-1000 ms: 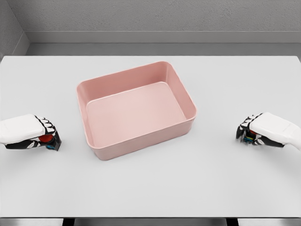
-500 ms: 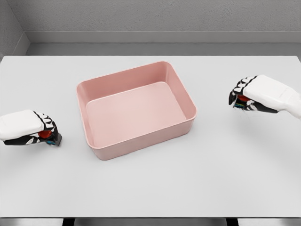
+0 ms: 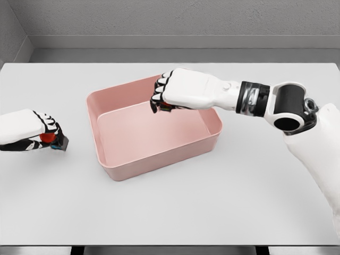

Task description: Put the industrial switch in the basket with both arms

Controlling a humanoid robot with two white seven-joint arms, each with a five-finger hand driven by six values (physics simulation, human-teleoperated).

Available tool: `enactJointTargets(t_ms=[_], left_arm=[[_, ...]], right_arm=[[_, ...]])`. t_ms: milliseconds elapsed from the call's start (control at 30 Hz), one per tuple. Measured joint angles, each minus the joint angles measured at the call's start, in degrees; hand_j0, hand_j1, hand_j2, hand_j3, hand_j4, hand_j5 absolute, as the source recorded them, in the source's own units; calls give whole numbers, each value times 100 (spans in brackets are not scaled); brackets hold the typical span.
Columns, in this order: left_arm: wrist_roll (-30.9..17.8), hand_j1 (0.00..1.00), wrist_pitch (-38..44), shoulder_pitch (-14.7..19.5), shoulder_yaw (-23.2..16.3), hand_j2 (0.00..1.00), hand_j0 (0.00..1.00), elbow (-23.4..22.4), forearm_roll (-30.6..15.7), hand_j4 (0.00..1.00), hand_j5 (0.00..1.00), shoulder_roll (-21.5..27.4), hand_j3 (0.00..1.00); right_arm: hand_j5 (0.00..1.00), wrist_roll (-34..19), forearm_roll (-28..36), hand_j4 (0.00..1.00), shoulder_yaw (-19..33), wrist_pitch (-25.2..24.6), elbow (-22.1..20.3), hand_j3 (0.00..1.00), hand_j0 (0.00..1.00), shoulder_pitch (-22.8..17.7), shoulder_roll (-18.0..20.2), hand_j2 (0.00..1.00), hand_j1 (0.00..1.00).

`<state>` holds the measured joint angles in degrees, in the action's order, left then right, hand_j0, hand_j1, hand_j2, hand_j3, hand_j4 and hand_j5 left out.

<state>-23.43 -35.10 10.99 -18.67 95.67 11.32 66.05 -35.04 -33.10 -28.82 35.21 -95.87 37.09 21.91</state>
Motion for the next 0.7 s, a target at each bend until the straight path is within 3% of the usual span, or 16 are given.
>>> enactJointTargets(t_ms=[100, 233, 700], left_arm=[[-2, 49, -3, 70, 6, 49, 49, 8, -60, 49, 49, 9, 49], [-5, 49, -6, 149, 8, 49, 49, 52, -122, 49, 49, 40, 49], [1, 49, -3, 659, 9, 49, 49, 304, -600, 49, 49, 140, 49]], right_arm=[[100, 0, -14, 100, -96, 0, 49, 100, 100, -17, -79, 100, 100], [100, 0, -9, 100, 232, -1, 57, 100, 100, -202, 20, 100, 100], [100, 0, 155, 100, 2952, 0, 7, 100, 100, -1846, 1219, 100, 100]])
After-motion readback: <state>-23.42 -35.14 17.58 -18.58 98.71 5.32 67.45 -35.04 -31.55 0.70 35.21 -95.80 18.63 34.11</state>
